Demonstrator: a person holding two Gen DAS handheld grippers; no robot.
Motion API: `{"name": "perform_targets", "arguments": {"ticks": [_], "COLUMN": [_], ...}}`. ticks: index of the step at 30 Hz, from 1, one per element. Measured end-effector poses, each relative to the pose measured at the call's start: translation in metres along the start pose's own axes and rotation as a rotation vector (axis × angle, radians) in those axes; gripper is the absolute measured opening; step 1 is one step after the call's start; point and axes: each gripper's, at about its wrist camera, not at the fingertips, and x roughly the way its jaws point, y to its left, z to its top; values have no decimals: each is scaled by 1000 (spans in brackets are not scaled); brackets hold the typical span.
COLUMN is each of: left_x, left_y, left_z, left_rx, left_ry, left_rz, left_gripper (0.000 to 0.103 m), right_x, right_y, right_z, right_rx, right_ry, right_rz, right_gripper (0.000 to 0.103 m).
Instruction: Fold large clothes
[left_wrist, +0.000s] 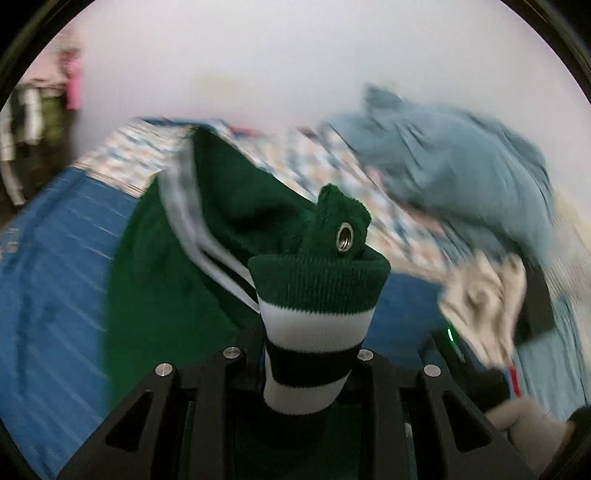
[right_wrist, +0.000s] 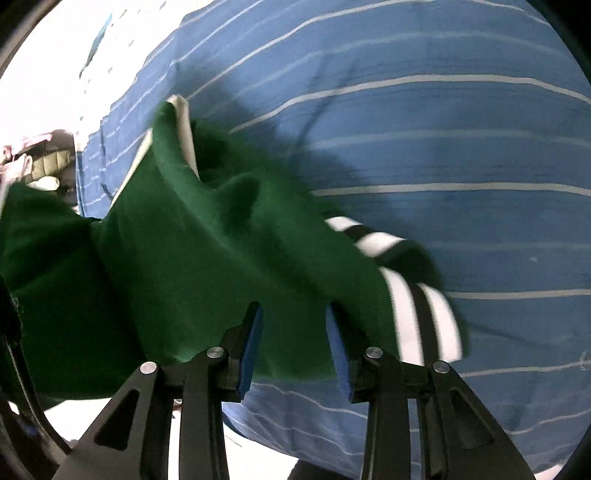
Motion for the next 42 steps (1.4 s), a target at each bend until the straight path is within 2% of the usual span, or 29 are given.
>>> {"name": "perform_targets", "arguments": {"ticks": [3, 6, 9, 10, 11, 12, 13, 14, 15, 16, 19, 20, 23, 24, 26, 28, 29, 30, 31, 32, 33, 34, 37, 38, 40, 42], "left_x": [48, 90, 103, 99, 94, 86, 78, 71, 62, 52, 28, 18, -13, -21, -35, -38, -37, -34, -29, -22, -14, -3, 31, 37, 36, 39], "left_y": [-37, -49, -57, -58, -56, -56, -56, -54, -52, -48, -31, -21, 29, 44, 87, 124, 145, 165, 184, 195, 206, 214, 223, 225, 227, 231], "left_z": [-27, -57, -76, -77, -79, -78, -77, -79, -78, -76, -74, -73, -80, -84, -102, -120, -132, -147, -161, -170, -182, -192, -211, -212, -209, -207], "left_rx": [46, 76, 140, 162, 174, 181, 182, 180, 172, 155, 87, 64, -17, -40, -101, -167, -211, -257, -298, -323, -347, -364, -374, -369, -380, -394], "left_ry": [110, 223, 298, 301, 300, 290, 282, 279, 273, 264, 249, 251, 244, 237, 255, 296, 325, 357, 393, 423, 453, 483, 548, 547, 531, 540], "left_rz": [-41, -10, 34, 42, 48, 52, 46, 38, 27, 10, 40, 72, 260, 332, 542, 693, 746, 793, 837, 858, 873, 868, 842, 868, 878, 858], "left_gripper": [20, 21, 22, 23, 26, 33, 38, 57, 85, 92, 93, 93, 93, 93, 93, 93, 93, 93, 93, 93, 93, 93, 95, 103, 103, 103], "right_x": [-10, -26, -46, -53, -62, -71, -78, -81, -84, -88, -96, -96, -75, -60, -43, -22, -8, 7, 13, 17, 16, 13, -17, -29, -56, -67], "right_y": [-7, -20, -35, -37, -37, -36, -35, -28, -22, -19, -8, -3, 25, 39, 48, 56, 61, 66, 70, 76, 85, 91, 105, 106, 103, 97], "right_z": [-4, -6, -9, -10, -12, -13, -14, -13, -12, -12, -15, -14, -8, -13, -6, 0, 5, 8, 8, 7, 2, -2, -22, -27, -38, -44], "right_rx": [7, -14, -10, -21, -42, -72, -95, -112, -126, -133, -155, -163, -213, -229, -250, -265, -271, -275, -281, -300, -338, -360, -371, -352, -312, -292], "right_ry": [-18, -55, -111, -143, -187, -227, -253, -259, -249, -245, -208, -190, -140, -127, -94, -59, -35, -2, 0, -14, -42, -65, -147, -171, -204, -215], "right_rz": [12, -107, -139, -141, -137, -120, -99, -72, -29, -5, 90, 123, 181, 173, 140, 96, 57, 20, -4, -54, -91, -105, -102, -81, -46, -58], "right_gripper": [38, 38, 39, 41, 55, 66, 67, 67, 67, 68, 68, 69, 72, 72, 72, 72, 72, 70, 62, 36, 24, 18, 13, 13, 13, 13]}}
